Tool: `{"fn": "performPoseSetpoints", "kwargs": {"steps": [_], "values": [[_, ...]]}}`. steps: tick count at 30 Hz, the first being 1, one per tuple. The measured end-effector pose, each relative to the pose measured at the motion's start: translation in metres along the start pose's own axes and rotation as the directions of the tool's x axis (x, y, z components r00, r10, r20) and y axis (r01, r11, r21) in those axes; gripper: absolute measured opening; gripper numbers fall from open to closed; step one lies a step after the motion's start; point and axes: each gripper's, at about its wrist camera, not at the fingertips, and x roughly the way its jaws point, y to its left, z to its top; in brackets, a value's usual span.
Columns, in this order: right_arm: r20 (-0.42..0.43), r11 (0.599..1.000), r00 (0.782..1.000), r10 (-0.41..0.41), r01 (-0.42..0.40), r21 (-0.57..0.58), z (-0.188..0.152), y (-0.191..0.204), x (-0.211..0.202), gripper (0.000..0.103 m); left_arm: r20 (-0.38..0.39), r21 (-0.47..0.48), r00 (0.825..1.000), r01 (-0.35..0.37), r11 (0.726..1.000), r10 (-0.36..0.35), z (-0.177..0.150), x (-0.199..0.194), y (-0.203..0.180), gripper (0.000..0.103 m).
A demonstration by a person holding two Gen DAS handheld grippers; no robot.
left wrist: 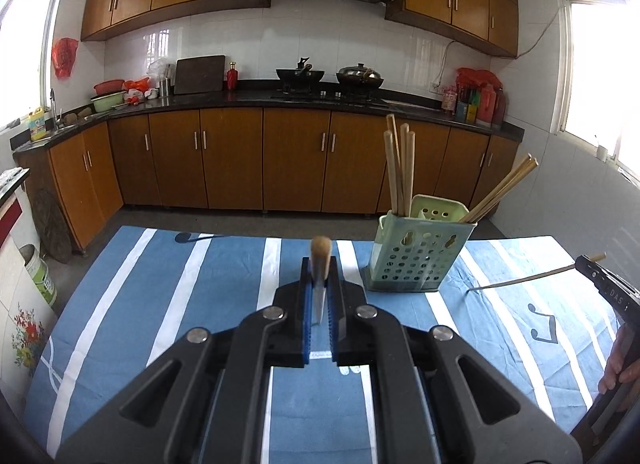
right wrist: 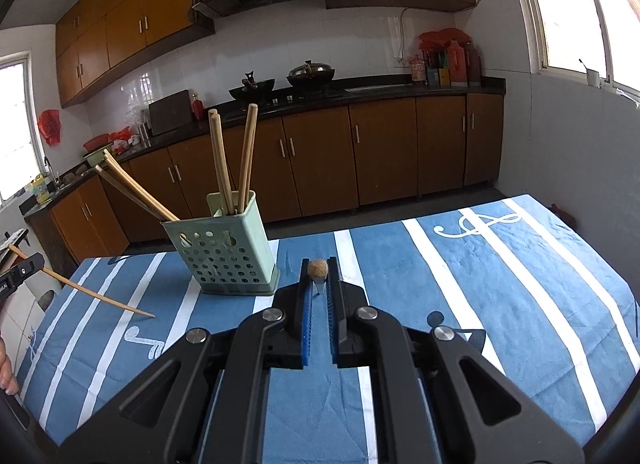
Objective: Organize utensils
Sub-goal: 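Raise both chopsticks upright and carry them over the green holder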
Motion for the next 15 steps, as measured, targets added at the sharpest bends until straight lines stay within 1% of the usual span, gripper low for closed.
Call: {"fn": "performPoseSetpoints", "kwargs": {"steps": [7,11,15], "values": [[0.088,0.998,0.994,0.063,-0.06,-0.033,0.037,0.016,-0.018,0.007,0.052,0.016,0.997,0.047,0.999,-0.048,0.028,-0.01,-0.012,0.008],[0.129,0.992,0.984,0.119,-0.114,-0.044,0.056,0.027,-0.028,0.007,0.086,0.033,0.993,0.076,0.997,-0.078,0.048,-0.014,-0.025,0.008],[0.186,0.986,0.968,0.167,-0.163,-0.036,0.082,0.04,-0.031,0.007,0.119,0.048,0.987,0.104,0.993,-0.109,0.071,-0.014,-0.042,0.008]]}}
